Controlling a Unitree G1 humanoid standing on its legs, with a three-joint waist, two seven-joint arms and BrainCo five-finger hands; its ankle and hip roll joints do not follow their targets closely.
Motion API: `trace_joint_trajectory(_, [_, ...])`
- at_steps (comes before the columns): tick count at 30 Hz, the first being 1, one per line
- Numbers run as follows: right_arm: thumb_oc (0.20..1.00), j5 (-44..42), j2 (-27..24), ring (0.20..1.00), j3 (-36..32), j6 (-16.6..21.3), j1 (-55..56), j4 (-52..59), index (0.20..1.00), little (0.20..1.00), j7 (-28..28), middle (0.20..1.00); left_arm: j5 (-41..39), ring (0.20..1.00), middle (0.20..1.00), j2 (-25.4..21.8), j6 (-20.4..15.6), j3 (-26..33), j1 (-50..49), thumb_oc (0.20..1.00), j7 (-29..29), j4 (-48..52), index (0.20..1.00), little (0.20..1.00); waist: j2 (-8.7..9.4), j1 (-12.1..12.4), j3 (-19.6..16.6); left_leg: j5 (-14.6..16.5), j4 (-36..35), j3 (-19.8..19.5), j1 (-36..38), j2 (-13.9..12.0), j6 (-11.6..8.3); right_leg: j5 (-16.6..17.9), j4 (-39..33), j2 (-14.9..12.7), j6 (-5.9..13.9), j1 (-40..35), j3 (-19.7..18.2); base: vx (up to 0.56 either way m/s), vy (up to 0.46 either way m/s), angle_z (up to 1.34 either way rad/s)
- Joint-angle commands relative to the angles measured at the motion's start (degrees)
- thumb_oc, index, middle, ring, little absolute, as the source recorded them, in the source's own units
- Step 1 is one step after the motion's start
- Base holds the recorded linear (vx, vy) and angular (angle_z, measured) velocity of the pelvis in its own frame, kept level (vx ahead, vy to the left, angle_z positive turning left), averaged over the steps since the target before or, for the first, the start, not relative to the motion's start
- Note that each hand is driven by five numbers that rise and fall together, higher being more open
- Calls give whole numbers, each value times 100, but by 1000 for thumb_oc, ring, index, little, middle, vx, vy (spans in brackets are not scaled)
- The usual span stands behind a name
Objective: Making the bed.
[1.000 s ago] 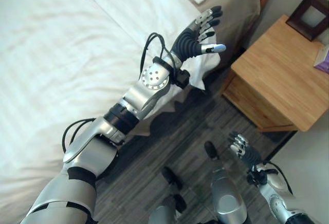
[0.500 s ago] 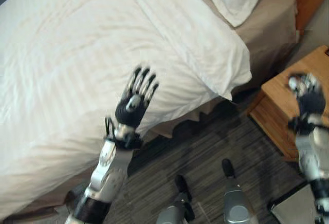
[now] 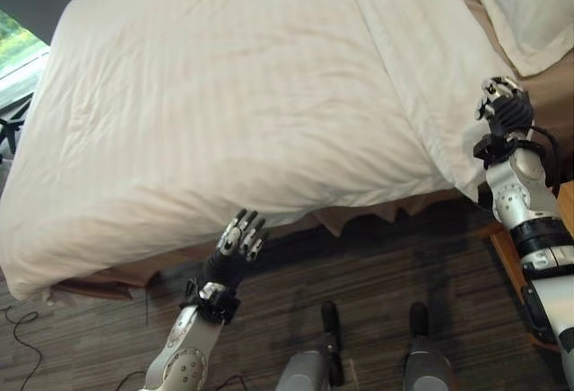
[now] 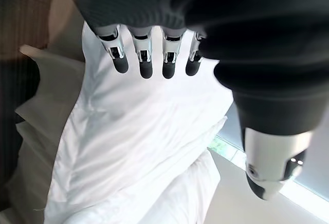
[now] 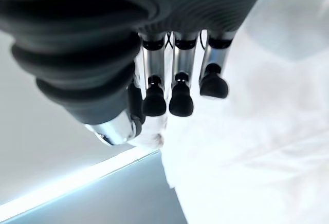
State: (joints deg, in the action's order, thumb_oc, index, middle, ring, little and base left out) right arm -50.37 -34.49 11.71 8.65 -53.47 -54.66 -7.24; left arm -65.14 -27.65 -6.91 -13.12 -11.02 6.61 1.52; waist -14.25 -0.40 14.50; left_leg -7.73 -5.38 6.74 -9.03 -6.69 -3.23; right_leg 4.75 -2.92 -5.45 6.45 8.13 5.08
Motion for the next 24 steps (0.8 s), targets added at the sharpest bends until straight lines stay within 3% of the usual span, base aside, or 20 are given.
trace_joint_trajectory(1, [200, -354, -275, 200, 330, 17, -1051, -407, 200, 200, 230, 200, -186, 1000, 1000, -117, -214, 36, 471, 1000, 163, 157, 1000, 1000, 269, 162, -35, 287, 38, -59, 470, 109, -436, -105, -208, 15, -84, 125, -268, -33, -37, 0])
trace_joint_trajectory(7, [200, -833, -591, 200, 70, -310, -1511, -1761, 200, 200, 453, 200, -142, 1000, 1000, -26, -249, -165, 610, 1000, 169, 115, 1000, 1000, -2, 435, 36, 95, 38, -184, 158, 178, -496, -90, -200, -61, -45, 398, -206, -27, -13, 6])
trace_joint_trajectory(12, [200, -740, -640, 200, 41, -596, -1313, -2097, 200, 200, 712, 200, 3, 1000, 1000, 97, -147, -249, 601, 1000, 273, 16, 1000, 1000, -166, 476, 111, 46, 38, -226, 37, 207, -504, -90, -186, -70, -45, 531, -221, -2, -5, 2])
trace_joint_trajectory(20, [200, -1667, 596, 200, -1162, -472, 573, -2251, 200, 200, 792, 200, 130, 1000, 1000, 618, -117, -501, 790, 1000, 243, -149, 1000, 1000, -423, 247, 354, 73, 38, -168, -14, 250, -463, -179, -31, -108, -63, 688, -343, 26, 17, -5])
trace_joint_trajectory(24, [200, -967, 979, 200, -1467, -679, 2033, -2654, 200, 200, 912, 200, 163, 1000, 1000, 809, -79, -273, 696, 1000, 389, -209, 1000, 1000, -404, 26, 428, 166, 38, -162, 55, 257, -427, -227, -36, -103, -72, 609, -317, 30, 3, 0])
